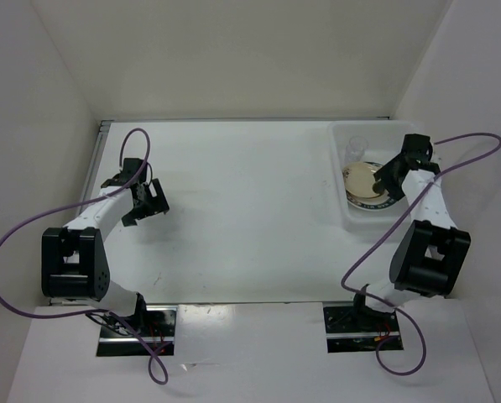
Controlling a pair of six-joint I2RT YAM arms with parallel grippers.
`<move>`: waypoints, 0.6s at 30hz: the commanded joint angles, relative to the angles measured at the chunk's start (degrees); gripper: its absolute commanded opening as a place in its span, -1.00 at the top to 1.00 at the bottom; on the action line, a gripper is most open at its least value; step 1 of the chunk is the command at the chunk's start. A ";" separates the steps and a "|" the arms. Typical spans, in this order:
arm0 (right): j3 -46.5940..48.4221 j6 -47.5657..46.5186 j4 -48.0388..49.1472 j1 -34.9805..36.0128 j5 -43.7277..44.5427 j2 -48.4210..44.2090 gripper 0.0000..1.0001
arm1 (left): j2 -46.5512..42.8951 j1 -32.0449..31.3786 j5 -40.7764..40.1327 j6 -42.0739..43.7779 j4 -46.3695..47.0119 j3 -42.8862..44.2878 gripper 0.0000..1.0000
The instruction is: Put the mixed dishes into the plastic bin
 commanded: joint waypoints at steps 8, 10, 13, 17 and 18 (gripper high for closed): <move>-0.37 -2.76 1.23 11.31 -10.44 -25.50 -0.41 | -6.47 -2.03 4.47 1.02 2.55 -0.20 -1.00; -3.17 -5.13 1.85 14.40 -18.16 -29.46 -0.41 | -8.75 -3.34 5.78 0.23 3.60 -0.20 -1.00; -9.14 -7.33 2.46 20.90 -26.35 -33.07 -0.41 | -11.56 -4.04 6.32 -1.78 4.12 -0.82 -1.00; -14.96 -10.58 0.70 32.06 -27.68 -33.69 -0.41 | -15.26 -4.05 7.91 -3.98 5.27 -0.82 -1.00; -14.97 -10.07 0.70 39.31 -27.68 -32.82 -0.41 | -16.05 -4.05 9.99 -5.29 5.27 -1.78 -1.00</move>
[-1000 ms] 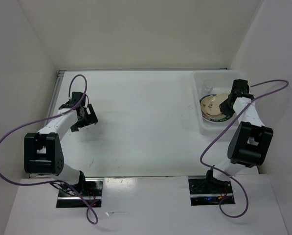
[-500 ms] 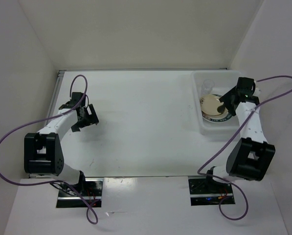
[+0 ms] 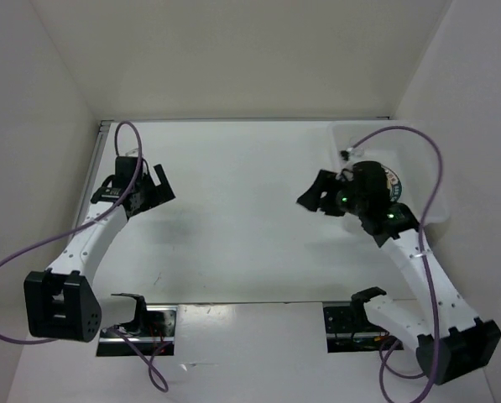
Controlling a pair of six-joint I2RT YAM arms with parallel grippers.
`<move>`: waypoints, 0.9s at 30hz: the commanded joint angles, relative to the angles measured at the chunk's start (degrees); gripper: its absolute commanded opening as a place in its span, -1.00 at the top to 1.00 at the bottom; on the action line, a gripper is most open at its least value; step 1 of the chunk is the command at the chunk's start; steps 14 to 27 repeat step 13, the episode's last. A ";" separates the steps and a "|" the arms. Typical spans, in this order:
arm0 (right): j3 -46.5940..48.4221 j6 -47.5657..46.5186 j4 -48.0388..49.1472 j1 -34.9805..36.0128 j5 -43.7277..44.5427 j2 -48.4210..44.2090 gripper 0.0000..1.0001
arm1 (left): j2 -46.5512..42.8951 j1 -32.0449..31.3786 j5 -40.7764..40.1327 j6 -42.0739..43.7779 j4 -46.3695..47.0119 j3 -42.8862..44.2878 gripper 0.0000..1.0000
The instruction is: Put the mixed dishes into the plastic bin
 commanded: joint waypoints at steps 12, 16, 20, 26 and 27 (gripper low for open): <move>-4.37 -5.64 3.16 34.63 -11.38 16.95 -0.80 | -21.10 -1.12 6.53 -11.28 3.14 -11.38 -1.00; -4.37 -5.64 3.16 34.64 -11.39 16.95 -1.00 | -21.99 -1.13 5.75 -11.29 2.44 -11.39 -1.00; -4.37 -5.64 3.16 34.64 -11.39 16.95 -1.00 | -21.99 -1.13 5.75 -11.29 2.44 -11.39 -1.00; -4.37 -5.64 3.16 34.64 -11.39 16.95 -1.00 | -21.99 -1.13 5.75 -11.29 2.44 -11.39 -1.00; -4.37 -5.64 3.16 34.64 -11.39 16.95 -1.00 | -21.99 -1.13 5.75 -11.29 2.44 -11.39 -1.00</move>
